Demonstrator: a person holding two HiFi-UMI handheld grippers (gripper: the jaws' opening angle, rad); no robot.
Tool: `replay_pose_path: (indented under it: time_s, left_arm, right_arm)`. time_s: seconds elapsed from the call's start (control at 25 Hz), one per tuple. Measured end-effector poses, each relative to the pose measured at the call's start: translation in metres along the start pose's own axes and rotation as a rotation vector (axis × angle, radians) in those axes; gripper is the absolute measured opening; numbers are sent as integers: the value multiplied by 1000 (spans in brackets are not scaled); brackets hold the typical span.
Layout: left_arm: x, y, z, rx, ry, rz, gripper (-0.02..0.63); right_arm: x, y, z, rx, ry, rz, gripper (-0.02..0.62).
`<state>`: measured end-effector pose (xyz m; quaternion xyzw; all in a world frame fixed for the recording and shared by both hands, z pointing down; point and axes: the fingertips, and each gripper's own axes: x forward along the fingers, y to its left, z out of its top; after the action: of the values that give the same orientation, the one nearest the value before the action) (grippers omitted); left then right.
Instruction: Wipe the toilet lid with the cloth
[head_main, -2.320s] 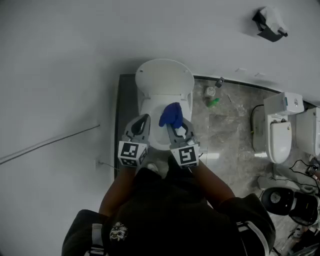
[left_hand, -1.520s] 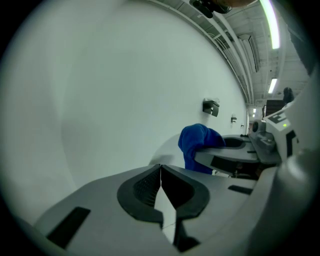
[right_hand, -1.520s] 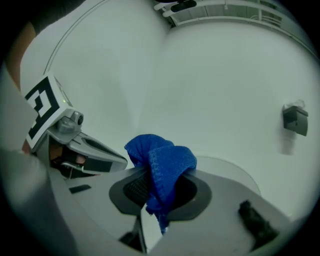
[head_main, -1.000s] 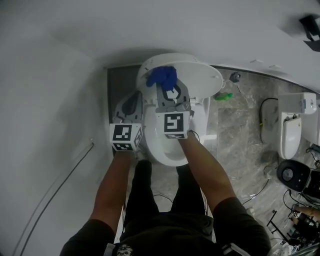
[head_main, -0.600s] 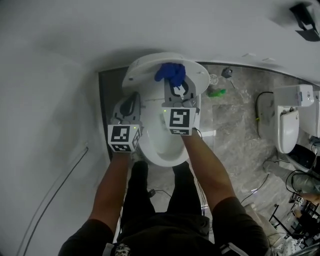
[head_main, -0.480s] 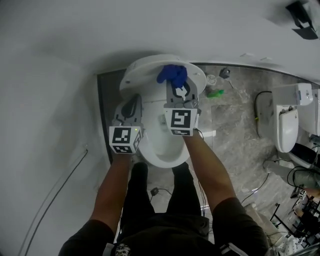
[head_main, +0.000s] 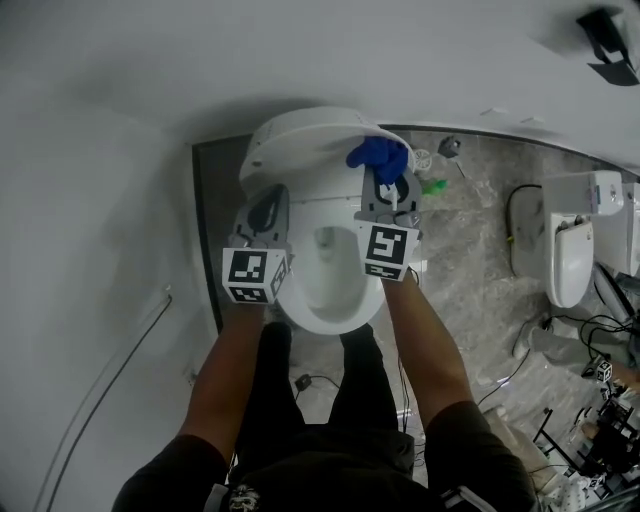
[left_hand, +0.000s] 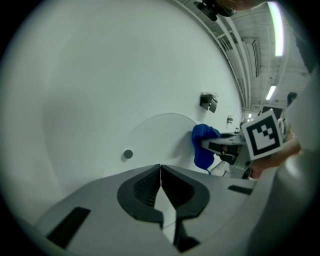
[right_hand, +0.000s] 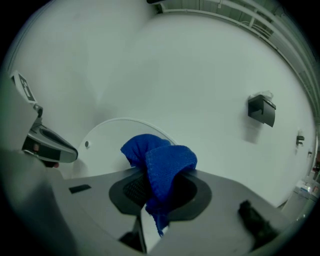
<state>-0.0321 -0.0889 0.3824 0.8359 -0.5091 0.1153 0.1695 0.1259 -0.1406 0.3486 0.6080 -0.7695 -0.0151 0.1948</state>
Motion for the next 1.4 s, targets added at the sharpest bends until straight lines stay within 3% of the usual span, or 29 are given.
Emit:
replay_pose_path:
  time_s: [0.2,0.48,0.72,0.96,1.4]
  left_arm:
    - [-10,13,-7,-6,9,16,12]
    - [-49,58,-34,-34,35,90,12]
    - [-73,93,-42,-50,42,131,12]
    - [-73,92,-45,-68,29,115,12]
    - [-34,42,-41,-59,33,49,12]
  right_arm:
    - [-22,51,-9,18,22,94,72]
    - [-17,178,-21,23,52,318,72]
    - [21,235,0,42,52,358,72]
    - [38,222,0,51,55,326,72]
    - [45,129,-32,44,87,186,72]
